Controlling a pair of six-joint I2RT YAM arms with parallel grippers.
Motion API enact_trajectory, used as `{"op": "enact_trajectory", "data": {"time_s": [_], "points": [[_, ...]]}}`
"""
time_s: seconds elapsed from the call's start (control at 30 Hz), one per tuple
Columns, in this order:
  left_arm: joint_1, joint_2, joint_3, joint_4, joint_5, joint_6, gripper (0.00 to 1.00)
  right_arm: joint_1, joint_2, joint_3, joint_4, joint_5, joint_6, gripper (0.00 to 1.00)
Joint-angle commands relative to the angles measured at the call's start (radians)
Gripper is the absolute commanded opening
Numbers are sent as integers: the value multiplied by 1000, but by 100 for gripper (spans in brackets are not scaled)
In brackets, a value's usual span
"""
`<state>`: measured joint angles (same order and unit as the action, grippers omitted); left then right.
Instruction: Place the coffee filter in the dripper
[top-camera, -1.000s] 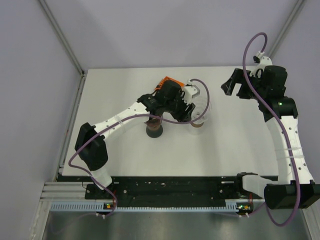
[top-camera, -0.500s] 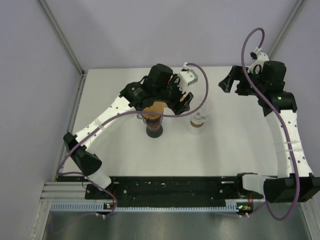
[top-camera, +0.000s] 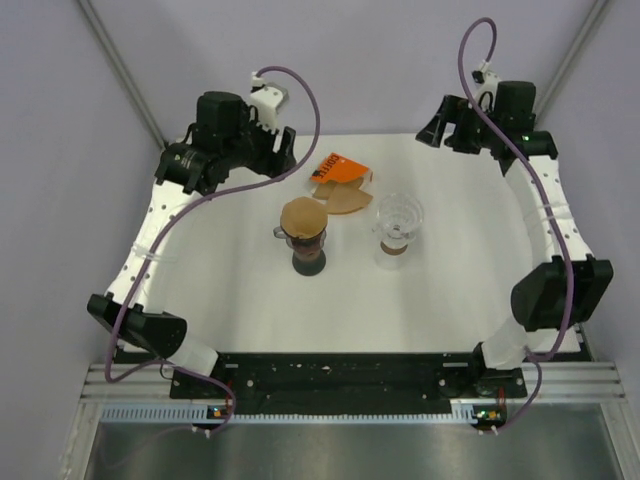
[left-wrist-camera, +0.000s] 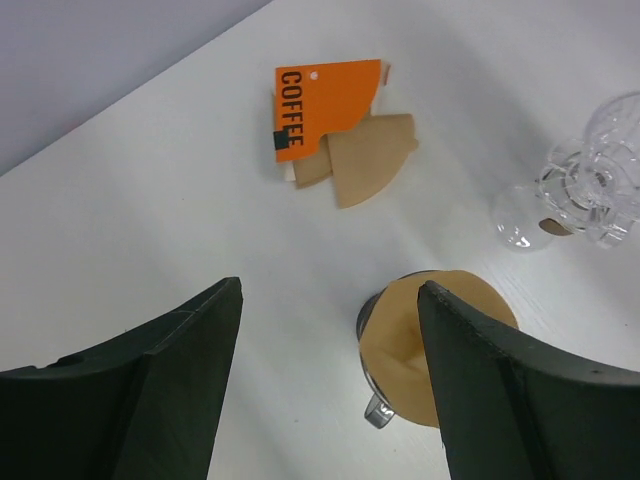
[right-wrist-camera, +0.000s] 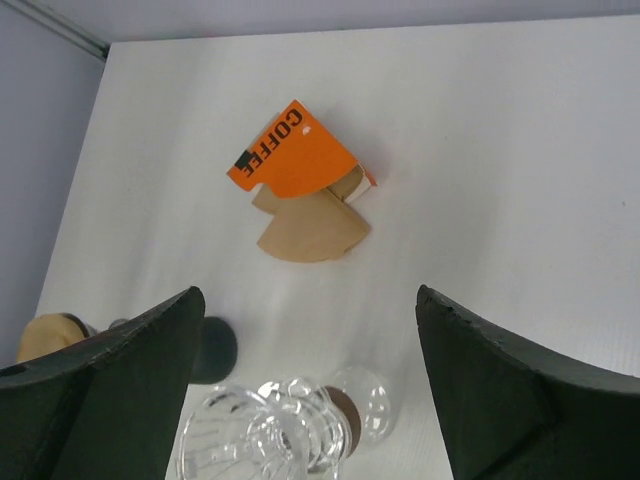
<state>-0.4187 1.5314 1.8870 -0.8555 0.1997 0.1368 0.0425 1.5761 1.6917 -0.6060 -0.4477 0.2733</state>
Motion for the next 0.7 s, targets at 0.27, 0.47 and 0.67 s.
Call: {"op": "enact_trajectory", "data": {"time_s": [0.27,0.47,0.67], "points": [[222,-66,-60,12,47,-51,77,63,609,465,-17,-177,-17,72],[265,-62,-88,18,69,-62,76,97,752,519,-81,-221,-68,72],[282,-57,-98,19,96,-66,76,117,771,428,-92,-215,-142,74]]}}
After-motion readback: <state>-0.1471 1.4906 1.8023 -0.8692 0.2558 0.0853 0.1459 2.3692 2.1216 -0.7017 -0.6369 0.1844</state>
